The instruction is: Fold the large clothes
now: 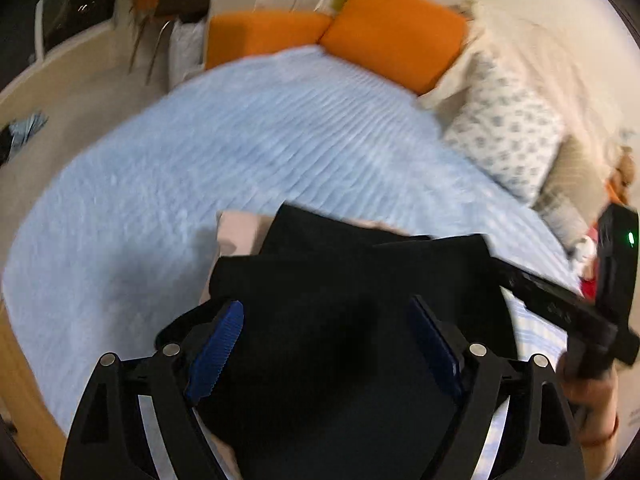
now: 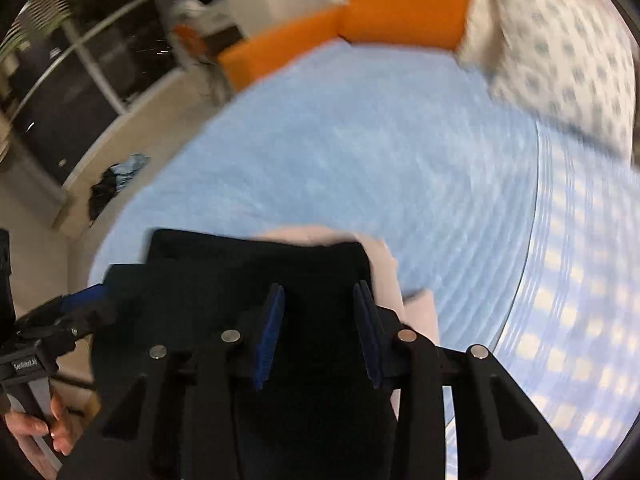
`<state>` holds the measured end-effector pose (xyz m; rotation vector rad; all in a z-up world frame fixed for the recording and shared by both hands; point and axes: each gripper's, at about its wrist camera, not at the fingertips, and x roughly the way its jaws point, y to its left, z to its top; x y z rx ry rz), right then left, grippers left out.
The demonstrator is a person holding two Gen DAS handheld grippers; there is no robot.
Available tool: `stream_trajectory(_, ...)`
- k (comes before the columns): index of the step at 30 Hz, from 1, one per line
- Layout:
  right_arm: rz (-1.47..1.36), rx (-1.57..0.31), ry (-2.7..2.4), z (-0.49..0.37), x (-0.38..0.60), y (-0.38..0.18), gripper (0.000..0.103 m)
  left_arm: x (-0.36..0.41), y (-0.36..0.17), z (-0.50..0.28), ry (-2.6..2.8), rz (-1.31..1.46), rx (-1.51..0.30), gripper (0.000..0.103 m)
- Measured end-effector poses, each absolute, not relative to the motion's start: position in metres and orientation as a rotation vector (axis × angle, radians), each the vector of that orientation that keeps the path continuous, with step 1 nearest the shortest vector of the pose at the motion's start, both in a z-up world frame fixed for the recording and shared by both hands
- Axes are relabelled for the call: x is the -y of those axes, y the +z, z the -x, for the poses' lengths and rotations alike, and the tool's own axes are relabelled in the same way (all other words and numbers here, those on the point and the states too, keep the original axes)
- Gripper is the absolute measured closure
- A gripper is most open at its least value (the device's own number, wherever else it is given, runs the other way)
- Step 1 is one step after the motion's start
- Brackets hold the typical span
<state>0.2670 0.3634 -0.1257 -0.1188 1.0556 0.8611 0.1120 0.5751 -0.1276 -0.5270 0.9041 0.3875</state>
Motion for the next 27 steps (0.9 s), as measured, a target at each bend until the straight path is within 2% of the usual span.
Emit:
stream_trajectory(2, 0.043, -1.097, 0.870, -0.276, -0.357, -0.153, 0.065, -0.581, -0.150, -0.113, 0.420, 0.522, -0.916, 0.017)
stream_trajectory(6, 0.047, -1.069, 0.872, -0.277, -0.363, -0.167, 0.052, -0.590, -0.178, -0.123, 0.435, 0.544, -0.904, 0.010)
stream_trajectory(8, 0.052, -1.046, 0.888, -0.277, -0.363, -0.161, 0.050, -0.589, -0.174, -0.121, 0.443, 0.534, -0.899, 0.010)
stream_trajectory(10, 0.074, -0.994, 0.949, -0.266, -0.354, -0.141, 0.050, -0.578, -0.154, -0.109, 0.431, 0.513, -0.875, 0.014)
stream_trajectory(11, 0.097, -0.941, 0.969, -0.254, -0.347, -0.129, 0.047, -0.565, -0.137, -0.098, 0.424, 0.470, -0.848, 0.014)
stream_trajectory(12, 0.107, -0.864, 0.985, -0.235, -0.331, -0.111, 0.028, -0.551, -0.122, -0.085, 0.419, 0.418, -0.812, 0.014)
stream_trajectory(14, 0.129, -0.739, 1.029, -0.195, -0.296, -0.086, 0.004, -0.518, -0.097, -0.056, 0.444, 0.315, -0.737, 0.003)
stream_trajectory(17, 0.165, -0.603, 1.049, -0.145, -0.253, -0.071, 0.005, -0.467, -0.079, -0.011, 0.473, 0.218, -0.607, 0.003)
stream_trajectory(21, 0.139, -0.502, 1.048, -0.089, -0.195, -0.072, 0.005, -0.416, -0.080, 0.032, 0.505, 0.197, -0.533, 0.003)
stream_trajectory(27, 0.049, -0.528, 1.066, -0.052, -0.147, -0.125, 0.005, -0.337, -0.135, 0.086, 0.556, 0.097, -0.337, 0.003)
